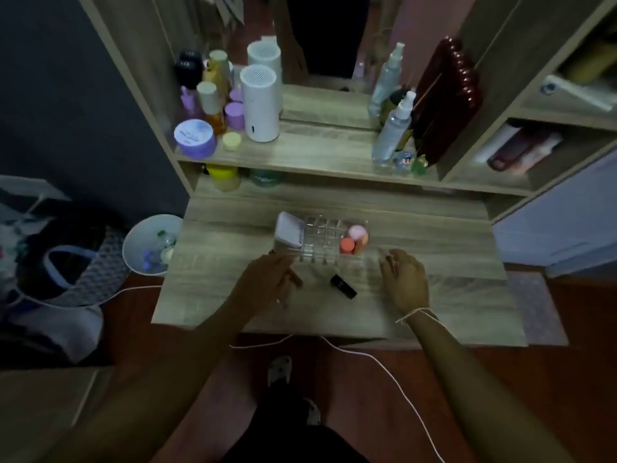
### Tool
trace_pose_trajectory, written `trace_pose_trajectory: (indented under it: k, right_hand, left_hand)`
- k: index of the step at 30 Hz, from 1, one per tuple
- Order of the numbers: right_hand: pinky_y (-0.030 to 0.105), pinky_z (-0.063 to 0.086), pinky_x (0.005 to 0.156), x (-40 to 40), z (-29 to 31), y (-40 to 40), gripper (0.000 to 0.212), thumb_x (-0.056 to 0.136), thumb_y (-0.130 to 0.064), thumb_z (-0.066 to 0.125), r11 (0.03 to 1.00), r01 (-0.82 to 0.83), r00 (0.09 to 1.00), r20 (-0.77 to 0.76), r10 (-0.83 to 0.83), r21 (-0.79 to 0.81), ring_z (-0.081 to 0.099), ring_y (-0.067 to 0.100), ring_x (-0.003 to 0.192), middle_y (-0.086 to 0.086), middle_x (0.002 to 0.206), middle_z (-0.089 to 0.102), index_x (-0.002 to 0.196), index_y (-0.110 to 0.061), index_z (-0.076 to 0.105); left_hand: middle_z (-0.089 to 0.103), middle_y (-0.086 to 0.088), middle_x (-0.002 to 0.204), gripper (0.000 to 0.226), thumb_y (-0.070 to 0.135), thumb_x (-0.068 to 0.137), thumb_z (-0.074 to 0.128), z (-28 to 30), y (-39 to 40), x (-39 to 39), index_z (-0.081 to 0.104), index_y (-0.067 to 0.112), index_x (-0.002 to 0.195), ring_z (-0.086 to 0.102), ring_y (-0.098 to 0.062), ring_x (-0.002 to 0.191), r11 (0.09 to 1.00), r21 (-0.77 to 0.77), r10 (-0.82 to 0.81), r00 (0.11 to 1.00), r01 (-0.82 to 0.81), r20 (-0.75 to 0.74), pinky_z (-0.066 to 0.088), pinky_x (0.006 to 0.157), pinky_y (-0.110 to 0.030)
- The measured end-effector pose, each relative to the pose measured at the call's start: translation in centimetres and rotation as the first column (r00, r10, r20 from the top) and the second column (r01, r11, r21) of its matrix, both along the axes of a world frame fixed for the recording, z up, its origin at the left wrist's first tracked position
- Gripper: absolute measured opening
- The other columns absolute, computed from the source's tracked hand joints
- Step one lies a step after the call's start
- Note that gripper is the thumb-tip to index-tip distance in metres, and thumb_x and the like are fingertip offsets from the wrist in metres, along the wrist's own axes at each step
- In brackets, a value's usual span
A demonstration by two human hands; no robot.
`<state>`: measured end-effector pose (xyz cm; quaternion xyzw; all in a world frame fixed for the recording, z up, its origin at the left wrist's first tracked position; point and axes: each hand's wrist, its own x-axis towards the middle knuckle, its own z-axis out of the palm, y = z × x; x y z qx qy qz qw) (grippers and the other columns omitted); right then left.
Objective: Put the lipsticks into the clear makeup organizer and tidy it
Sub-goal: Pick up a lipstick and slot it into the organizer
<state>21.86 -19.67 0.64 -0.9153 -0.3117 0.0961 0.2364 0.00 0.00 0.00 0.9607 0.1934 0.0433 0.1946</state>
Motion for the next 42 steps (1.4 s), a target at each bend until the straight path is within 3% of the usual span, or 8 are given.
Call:
trace_pose_trajectory:
  k: [6,10,15,21,26,31,36,42]
  right_hand:
    - [0.045,0.046,0.09,-0.8,-2.1,-0.9,0.035,0.09,-0.027,0.058,0.978,0.147,0.979,-0.118,-0.165,-0.146,0.057,0.04,0.1,0.022,0.109,0.064,0.116,-0.003,0.058]
    - [0.045,0.045,0.097,-0.9,-2.8,-0.8,0.036,0.086,-0.016,0.061,0.969,0.184,0.968,-0.141,-0.208,-0.167,0.054,0.038,0.113,0.019,0.129,0.058,0.121,-0.005,0.057]
    - [0.044,0.047,0.09,-1.3,-3.2,-0.2,0.043,0.084,-0.008,0.06,0.952,0.251,0.949,-0.152,-0.278,-0.176,0.057,0.041,0.102,0.023,0.114,0.055,0.126,-0.006,0.052]
    - [0.037,0.046,0.085,-0.6,-2.8,0.5,0.036,0.082,-0.007,0.062,0.947,0.29,0.927,-0.203,-0.314,-0.141,0.06,0.038,0.099,0.021,0.106,0.065,0.118,-0.006,0.057]
    - [0.03,0.043,0.082,-0.1,-1.9,0.8,0.037,0.081,-0.021,0.07,0.89,0.451,0.818,-0.365,-0.444,-0.07,0.064,0.033,0.099,0.014,0.1,0.072,0.115,-0.01,0.063]
    - [0.047,0.054,0.087,0.1,-0.1,1.1,0.019,0.079,-0.011,0.068,0.866,0.486,0.78,-0.504,-0.372,0.114,0.068,0.026,0.08,0.0,0.075,0.068,0.096,-0.021,0.069]
    - [0.052,0.058,0.076,0.8,2.7,2.7,0.021,0.077,-0.008,0.07,0.828,0.487,0.745,-0.627,-0.227,0.278,0.067,0.028,0.076,0.003,0.079,0.066,0.083,-0.027,0.062]
    - [0.02,0.055,0.052,2.4,4.7,6.0,0.029,0.076,0.002,0.073,0.802,0.432,0.692,-0.722,-0.003,0.412,0.064,0.004,0.06,-0.01,0.057,0.064,0.088,-0.016,0.054]
  left_hand:
    - [0.055,-0.013,0.133,0.045,0.013,0.083,0.065,-2.1,0.6,0.8,0.056,0.01,0.127,0.055,-0.032,0.114,0.991,0.045,-0.117,0.984,0.124,-0.132,0.051,0.086,-0.042]
    - [0.067,-0.015,0.109,0.043,0.009,0.061,0.08,-2.6,0.9,1.2,0.067,0.011,0.103,0.064,-0.035,0.092,0.962,0.12,-0.212,0.949,0.244,-0.232,0.054,0.068,-0.038]
    - [0.068,-0.007,0.099,0.037,0.017,0.059,0.083,-3.3,2.0,1.6,0.067,0.018,0.092,0.064,-0.027,0.086,0.938,0.16,-0.259,0.929,0.307,-0.266,0.049,0.067,-0.034]
    - [0.069,-0.01,0.094,0.035,0.009,0.06,0.084,-3.5,2.8,3.1,0.067,0.013,0.09,0.065,-0.03,0.082,0.926,0.171,-0.304,0.932,0.338,-0.197,0.052,0.065,-0.035]
    - [0.073,-0.005,0.091,0.03,0.009,0.064,0.082,-2.4,2.3,4.3,0.072,0.013,0.091,0.068,-0.024,0.081,0.945,0.13,-0.3,0.953,0.301,-0.026,0.053,0.067,-0.031]
    - [0.071,-0.009,0.09,0.014,0.018,0.083,0.068,-0.5,1.1,6.0,0.069,0.008,0.093,0.065,-0.027,0.078,0.985,0.045,-0.172,0.973,0.167,0.153,0.054,0.067,-0.036]
    - [0.07,-0.01,0.096,0.019,0.015,0.086,0.068,1.4,0.8,7.3,0.067,0.007,0.103,0.061,-0.028,0.087,0.99,-0.134,0.004,0.963,0.033,0.269,0.049,0.074,-0.033]
    - [0.068,-0.017,0.099,0.019,0.008,0.091,0.059,3.1,1.7,9.0,0.062,0.002,0.109,0.066,-0.026,0.086,0.972,-0.228,0.019,0.948,0.057,0.319,0.052,0.076,-0.031]
